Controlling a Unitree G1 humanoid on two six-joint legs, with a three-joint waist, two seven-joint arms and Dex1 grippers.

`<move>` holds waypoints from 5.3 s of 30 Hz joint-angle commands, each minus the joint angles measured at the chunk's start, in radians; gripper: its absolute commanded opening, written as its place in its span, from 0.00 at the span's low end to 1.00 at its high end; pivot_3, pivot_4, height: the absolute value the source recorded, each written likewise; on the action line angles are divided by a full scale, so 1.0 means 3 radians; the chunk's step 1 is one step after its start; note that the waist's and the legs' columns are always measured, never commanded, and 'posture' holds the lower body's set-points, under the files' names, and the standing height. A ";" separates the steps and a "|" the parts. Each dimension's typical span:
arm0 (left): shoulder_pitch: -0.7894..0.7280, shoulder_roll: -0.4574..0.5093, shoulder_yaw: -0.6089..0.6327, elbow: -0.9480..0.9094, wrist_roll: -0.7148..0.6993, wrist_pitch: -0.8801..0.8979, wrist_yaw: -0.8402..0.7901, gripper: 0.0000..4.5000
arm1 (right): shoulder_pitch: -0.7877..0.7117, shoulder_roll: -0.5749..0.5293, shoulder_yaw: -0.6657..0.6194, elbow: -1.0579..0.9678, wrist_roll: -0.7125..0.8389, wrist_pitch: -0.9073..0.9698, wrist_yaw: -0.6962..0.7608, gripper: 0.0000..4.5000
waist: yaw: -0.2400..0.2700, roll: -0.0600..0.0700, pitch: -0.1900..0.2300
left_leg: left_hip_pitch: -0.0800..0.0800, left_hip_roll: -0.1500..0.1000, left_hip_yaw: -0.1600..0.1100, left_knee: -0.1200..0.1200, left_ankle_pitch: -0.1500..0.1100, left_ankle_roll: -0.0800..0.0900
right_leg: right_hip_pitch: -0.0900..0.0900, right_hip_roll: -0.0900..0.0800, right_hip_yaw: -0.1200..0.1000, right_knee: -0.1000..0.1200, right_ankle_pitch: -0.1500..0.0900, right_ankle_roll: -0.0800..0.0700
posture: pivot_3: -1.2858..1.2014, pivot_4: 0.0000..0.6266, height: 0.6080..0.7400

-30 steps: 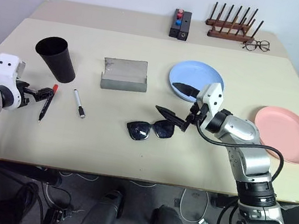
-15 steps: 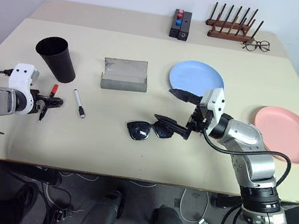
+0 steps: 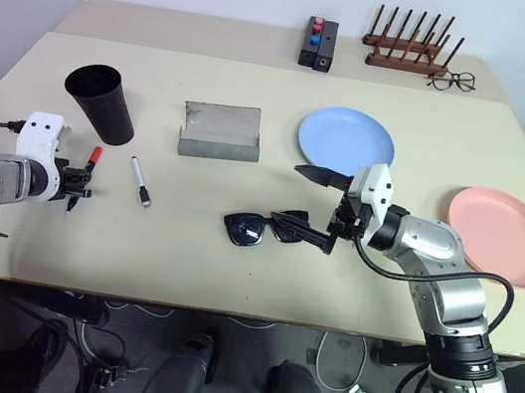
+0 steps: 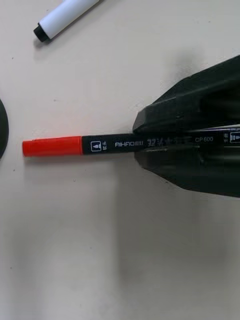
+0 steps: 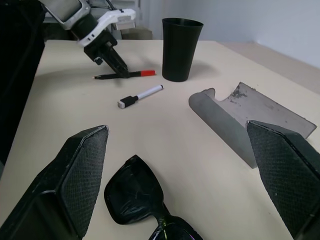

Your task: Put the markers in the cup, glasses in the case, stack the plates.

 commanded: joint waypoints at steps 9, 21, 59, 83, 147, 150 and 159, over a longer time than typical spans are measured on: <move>0.0899 0.0763 0.0410 -0.1538 -0.0445 0.0205 -0.0733 0.02 | -0.0061 0.0000 -0.0009 0.0013 -0.0003 -0.0123 0.0032 1.00 | -0.0050 0.0001 0.0000 | 0.0000 0.0002 -0.0001 -0.0003 -0.0001 -0.0002 | -0.0001 0.0000 0.0002 -0.0001 0.0000 -0.0004 | 0.52 0.24 0.99; 0.0026 -0.0402 0.0802 -0.1092 -0.0354 -0.2100 -0.0425 0.02 | -0.0192 0.0051 0.0022 0.0136 -0.0022 -0.0171 0.0076 1.00 | 0.0019 0.0000 -0.0001 | -0.0001 0.0002 0.0001 0.0000 0.0000 -0.0001 | 0.0002 0.0000 -0.0003 -0.0010 0.0004 -0.0005 | 0.52 0.24 0.99; -0.1363 -0.0701 0.0967 0.3113 -0.0189 -0.5334 -0.1119 0.02 | -0.0110 0.0035 -0.0010 -0.0115 0.0003 0.0009 -0.0080 1.00 | -0.0049 -0.0005 -0.0003 | -0.0001 0.0001 -0.0002 0.0007 0.0006 -0.0004 | 0.0009 0.0014 -0.0006 0.0010 0.0009 0.0004 | 0.52 0.24 0.99; -0.0848 -0.0752 0.0345 0.1332 -0.0084 -0.3744 -0.0933 0.99 | -0.0113 0.0008 -0.0024 -0.0062 -0.0024 -0.0036 -0.0102 1.00 | -0.0095 -0.0006 -0.0003 | -0.0001 0.0002 -0.0003 0.0009 0.0010 -0.0007 | 0.0005 0.0016 -0.0001 0.0026 0.0008 0.0003 | 0.52 0.24 0.99; -0.1272 -0.2315 0.1334 -0.0344 0.0422 0.0770 0.2775 0.99 | -0.0032 0.0153 0.0100 0.0107 -0.0178 -0.0190 -0.0153 1.00 | 0.0006 -0.0011 -0.0003 | -0.0002 0.0005 -0.0001 0.0022 0.0011 -0.0013 | 0.0009 0.0022 -0.0002 0.0028 0.0009 0.0003 | 0.52 0.24 0.99; -0.1337 -0.2275 0.1318 -0.0216 0.0494 0.0689 0.2798 0.99 | -0.0029 0.0151 0.0096 0.0108 -0.0186 -0.0192 -0.0164 1.00 | 0.0006 -0.0011 -0.0003 | -0.0002 0.0005 -0.0001 0.0022 0.0011 -0.0013 | 0.0009 0.0022 -0.0002 0.0028 0.0009 0.0003 | 0.52 0.24 0.99; -0.1445 -0.2287 0.1433 -0.0005 0.0562 0.0701 0.2836 0.49 | -0.0014 0.0129 0.0089 0.0116 -0.0213 -0.0213 -0.0190 1.00 | 0.0011 -0.0011 -0.0004 | -0.0002 0.0005 -0.0001 0.0022 0.0011 -0.0013 | 0.0009 0.0022 -0.0002 0.0028 0.0009 0.0003 | 0.52 0.24 0.99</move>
